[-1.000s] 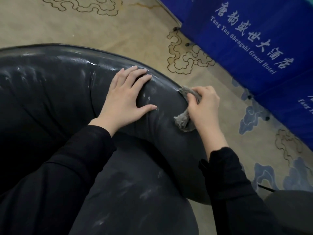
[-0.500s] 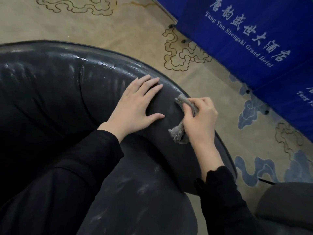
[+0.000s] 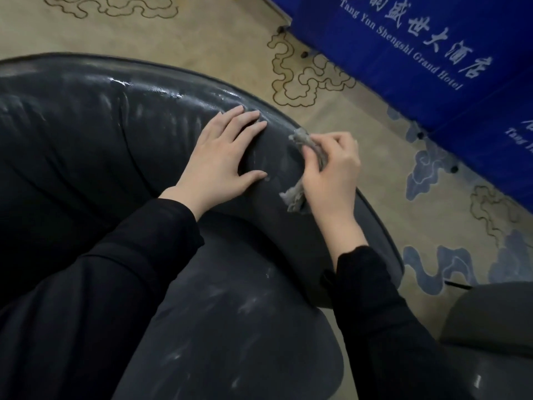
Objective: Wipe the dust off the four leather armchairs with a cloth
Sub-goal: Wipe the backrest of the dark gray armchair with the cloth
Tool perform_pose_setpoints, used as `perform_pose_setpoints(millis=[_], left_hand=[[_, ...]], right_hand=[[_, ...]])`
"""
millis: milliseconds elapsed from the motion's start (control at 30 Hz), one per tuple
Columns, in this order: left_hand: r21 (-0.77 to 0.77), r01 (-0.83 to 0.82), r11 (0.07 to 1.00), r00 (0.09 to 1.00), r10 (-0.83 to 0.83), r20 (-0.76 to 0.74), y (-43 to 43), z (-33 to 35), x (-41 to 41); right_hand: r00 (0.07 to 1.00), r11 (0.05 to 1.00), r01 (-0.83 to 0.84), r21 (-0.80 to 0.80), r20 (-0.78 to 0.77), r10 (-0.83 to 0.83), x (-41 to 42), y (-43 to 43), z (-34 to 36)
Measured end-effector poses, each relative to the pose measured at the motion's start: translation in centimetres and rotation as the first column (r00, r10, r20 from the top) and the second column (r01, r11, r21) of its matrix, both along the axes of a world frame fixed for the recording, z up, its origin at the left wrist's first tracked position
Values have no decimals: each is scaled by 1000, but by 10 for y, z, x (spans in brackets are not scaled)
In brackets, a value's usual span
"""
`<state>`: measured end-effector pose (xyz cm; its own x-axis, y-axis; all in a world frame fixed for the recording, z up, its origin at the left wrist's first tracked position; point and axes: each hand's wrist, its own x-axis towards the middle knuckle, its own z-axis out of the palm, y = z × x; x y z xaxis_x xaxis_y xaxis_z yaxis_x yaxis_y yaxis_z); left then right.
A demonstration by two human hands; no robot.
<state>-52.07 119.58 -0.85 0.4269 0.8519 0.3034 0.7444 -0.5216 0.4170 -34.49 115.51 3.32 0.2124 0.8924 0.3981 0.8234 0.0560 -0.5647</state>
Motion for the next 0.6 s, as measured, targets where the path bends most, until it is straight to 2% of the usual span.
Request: perform_pose_setpoints(millis=[267,367,467,600], left_hand=[[5,12,1000,1000,-12,26,2,-6,-3],[1,13,1000,999,-13,30,2,-6,-3],[5,22,1000,999,-22,23,2,-6,-4],[16,28,999,1000,-28,13,3,-6,-4]], right_hand=[[997,998,-62,15,36,61,-24,-34,-25],[998,997,61,38,-6,-61,-14,-23,-15],[989,989,148,-17,6,-148,2,-4,-6],[965,964,262,-53,8,-262,22,-25,-12]])
